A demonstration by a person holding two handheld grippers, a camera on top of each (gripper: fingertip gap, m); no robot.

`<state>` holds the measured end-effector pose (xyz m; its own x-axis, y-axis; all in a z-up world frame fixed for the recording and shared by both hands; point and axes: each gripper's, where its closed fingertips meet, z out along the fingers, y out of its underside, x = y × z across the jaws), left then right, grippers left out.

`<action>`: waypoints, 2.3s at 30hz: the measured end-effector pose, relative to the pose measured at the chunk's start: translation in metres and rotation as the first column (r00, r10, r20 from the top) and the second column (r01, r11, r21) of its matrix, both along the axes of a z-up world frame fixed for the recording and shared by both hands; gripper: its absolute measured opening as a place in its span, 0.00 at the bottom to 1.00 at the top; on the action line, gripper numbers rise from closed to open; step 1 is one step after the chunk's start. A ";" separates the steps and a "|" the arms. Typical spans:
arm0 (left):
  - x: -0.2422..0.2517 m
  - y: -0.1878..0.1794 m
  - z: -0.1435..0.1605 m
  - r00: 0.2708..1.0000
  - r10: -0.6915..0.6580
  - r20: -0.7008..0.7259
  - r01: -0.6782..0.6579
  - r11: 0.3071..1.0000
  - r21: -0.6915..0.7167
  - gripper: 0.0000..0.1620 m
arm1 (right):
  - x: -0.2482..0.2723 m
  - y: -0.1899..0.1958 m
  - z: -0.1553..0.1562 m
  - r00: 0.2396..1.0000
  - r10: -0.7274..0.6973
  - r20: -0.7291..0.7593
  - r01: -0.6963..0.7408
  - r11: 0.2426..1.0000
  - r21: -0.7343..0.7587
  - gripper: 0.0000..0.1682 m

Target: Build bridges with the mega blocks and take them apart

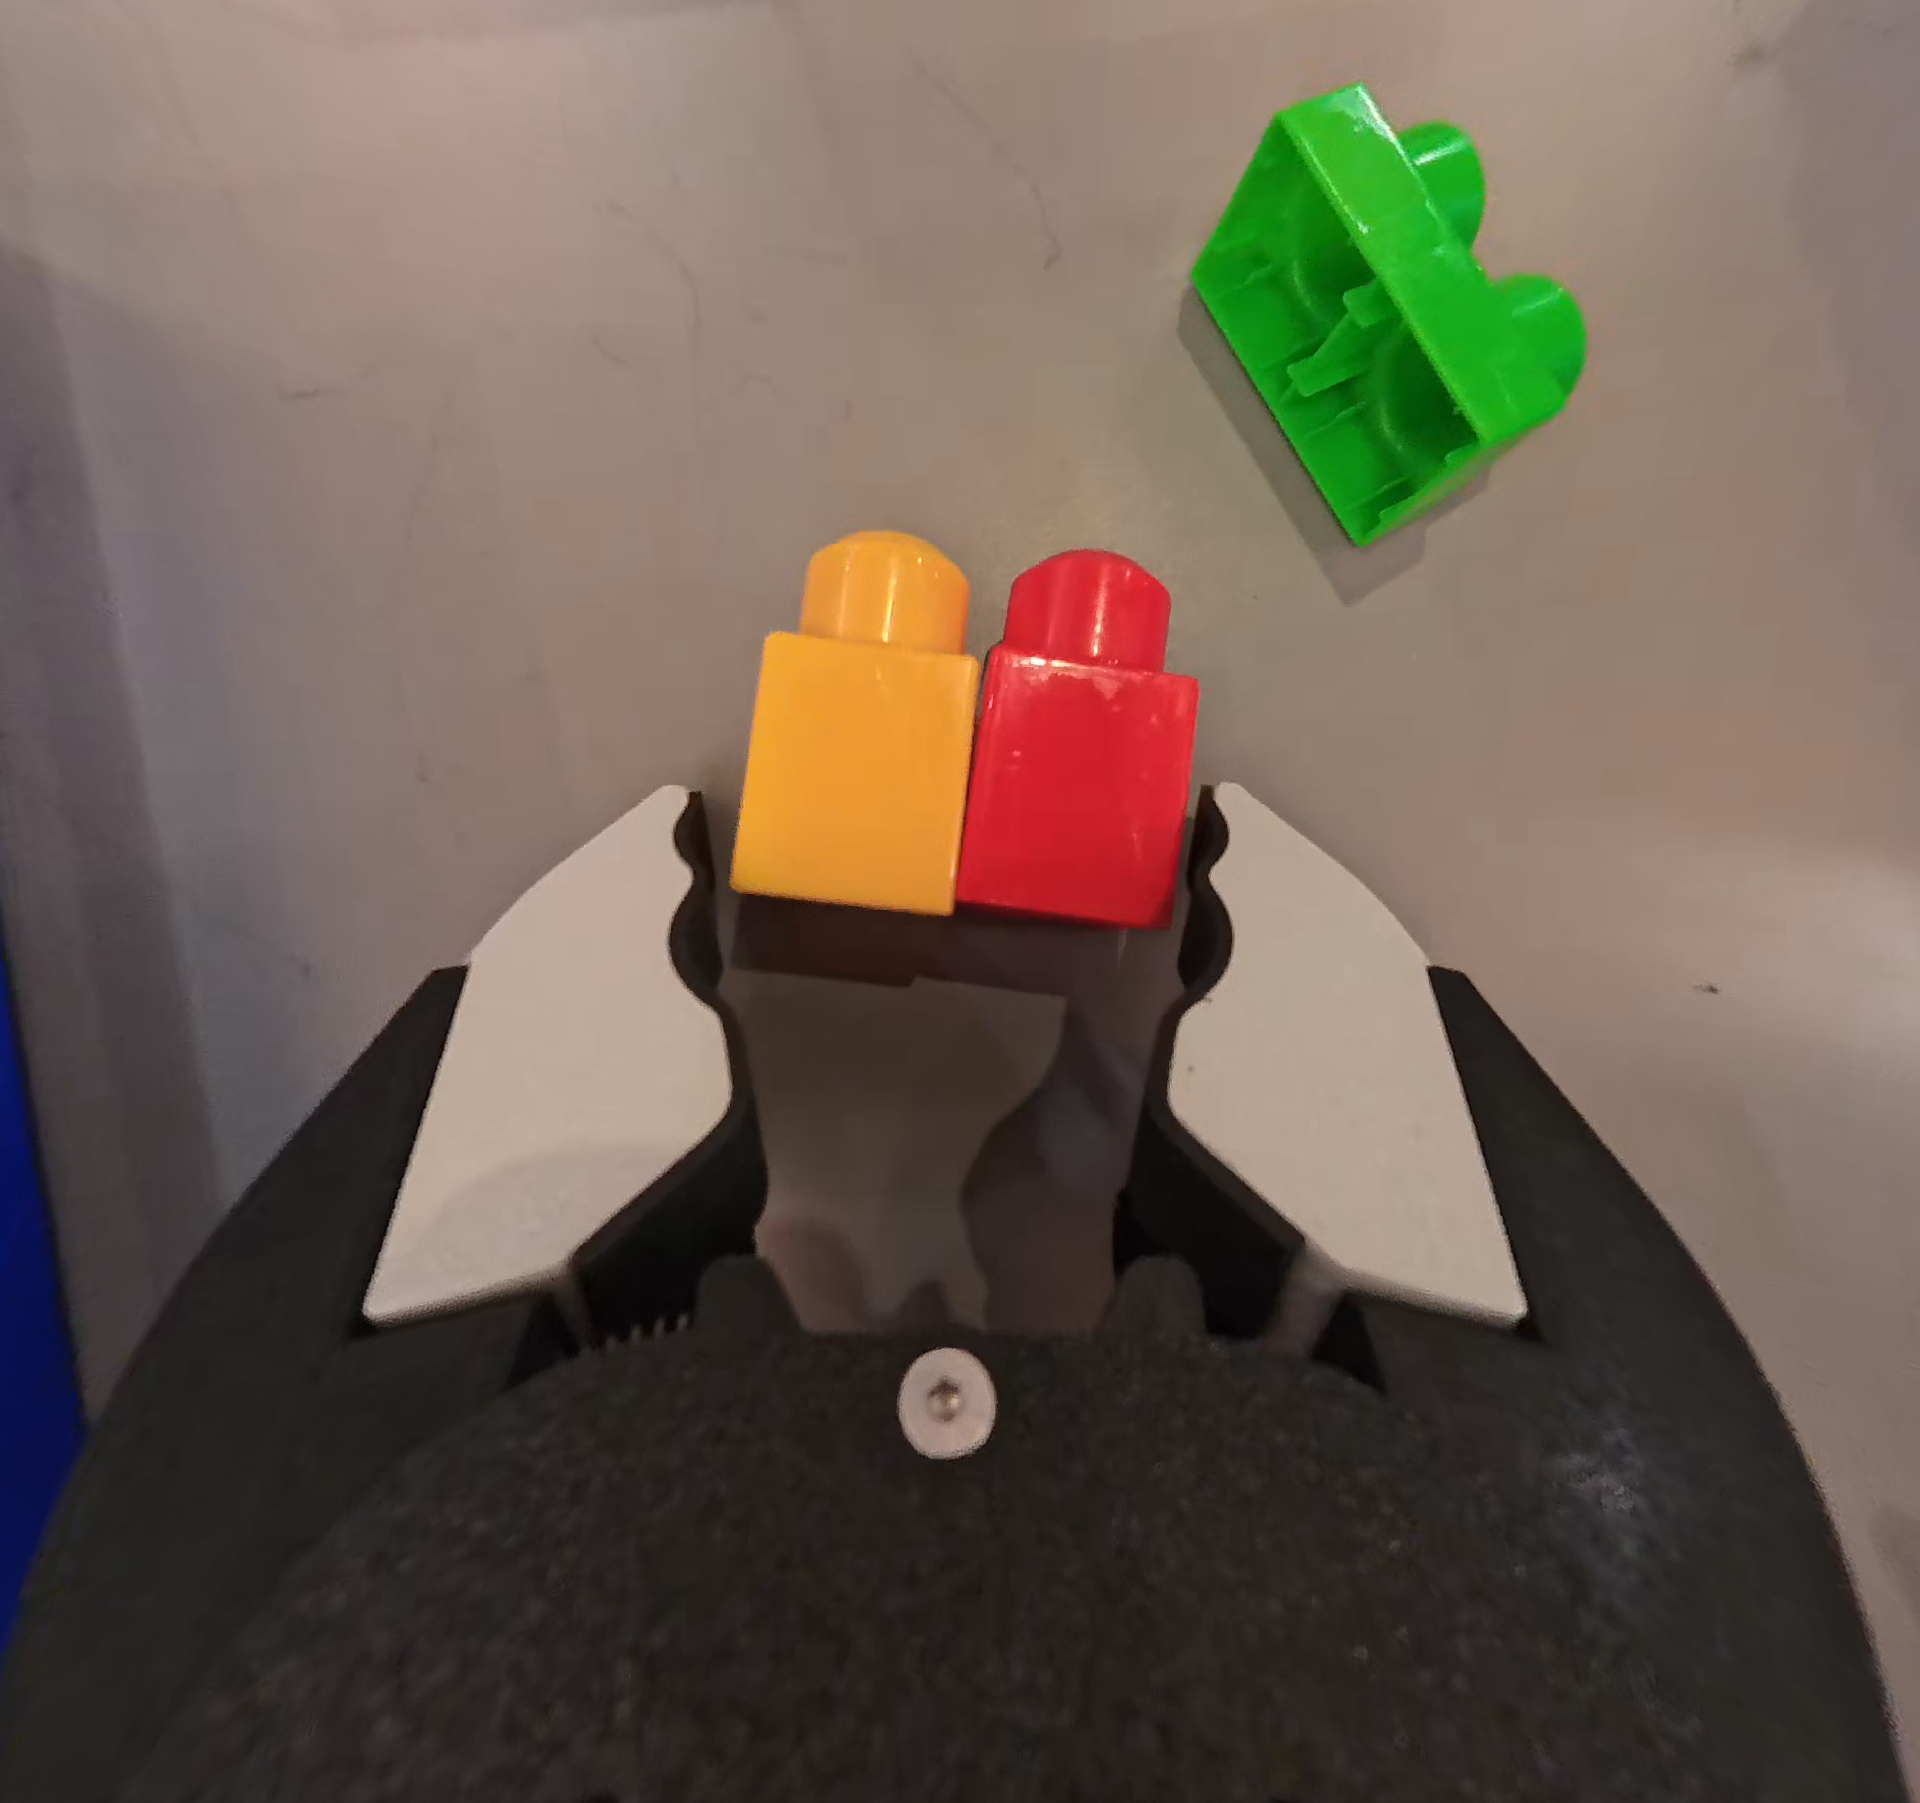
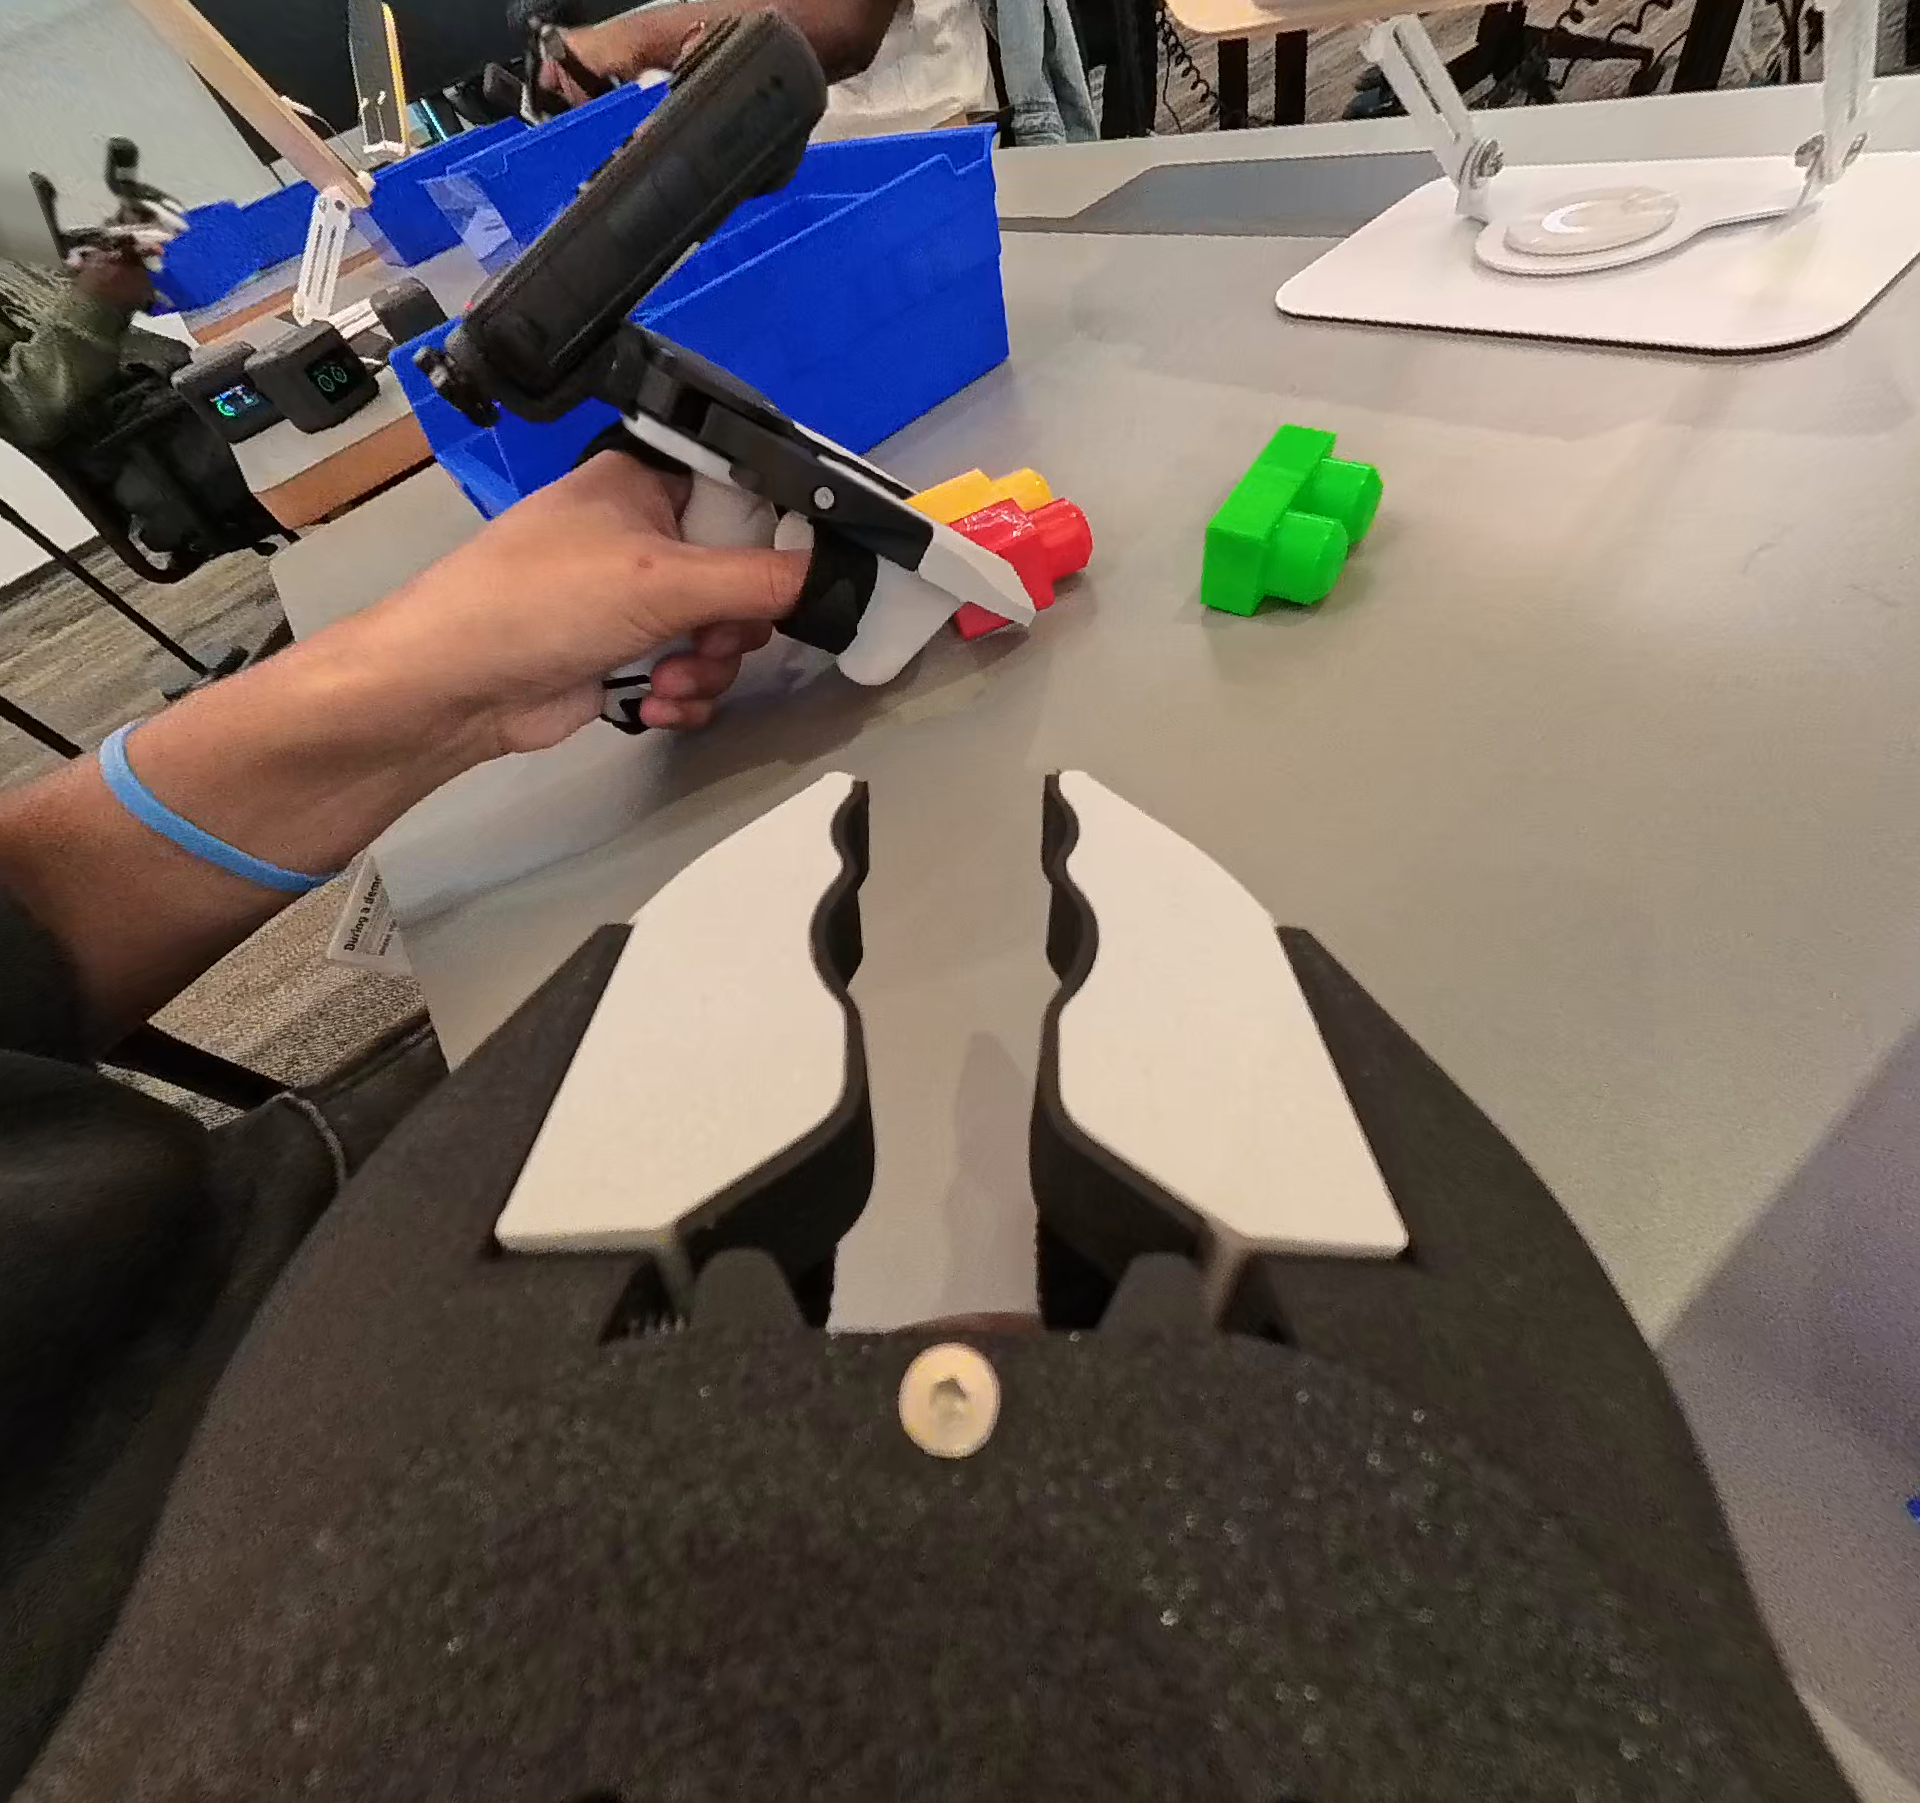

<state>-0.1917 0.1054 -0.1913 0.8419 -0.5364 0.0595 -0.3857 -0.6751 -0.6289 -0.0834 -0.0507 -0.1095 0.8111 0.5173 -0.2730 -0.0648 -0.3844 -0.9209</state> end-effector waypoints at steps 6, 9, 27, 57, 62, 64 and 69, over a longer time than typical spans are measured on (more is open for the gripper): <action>0.004 -0.002 0.001 1.000 -0.026 -0.004 0.026 1.000 -0.017 0.47 | 0.001 0.000 0.000 1.000 0.001 -0.003 -0.001 1.000 -0.003 0.19; 0.005 -0.003 0.001 0.998 -0.056 -0.014 0.055 0.998 -0.011 0.47 | 0.001 0.000 0.001 1.000 0.000 -0.008 0.000 1.000 -0.004 0.19; -0.005 -0.035 0.058 0.902 -0.425 -0.077 0.418 0.814 0.403 0.47 | 0.005 0.006 -0.006 1.000 -0.011 -0.021 0.010 0.999 -0.033 0.19; -0.031 -0.090 0.047 0.810 -0.583 0.066 0.526 0.771 0.358 0.47 | 0.021 0.186 -0.076 0.222 0.689 0.690 -0.438 0.702 -0.561 0.42; -0.038 -0.078 0.041 0.822 -0.564 0.078 0.512 0.793 0.331 0.47 | 0.001 0.191 -0.079 0.228 0.672 0.704 -0.545 0.688 -0.479 0.38; -0.040 -0.072 0.040 0.826 -0.561 0.058 0.516 0.792 0.325 0.47 | 0.001 0.191 -0.076 0.188 0.648 0.739 -0.543 0.695 -0.472 0.38; -0.033 -0.057 0.049 0.814 -0.580 0.007 0.545 0.768 0.336 0.47 | 0.001 0.174 -0.035 0.154 0.544 0.825 -0.552 0.740 -0.385 0.38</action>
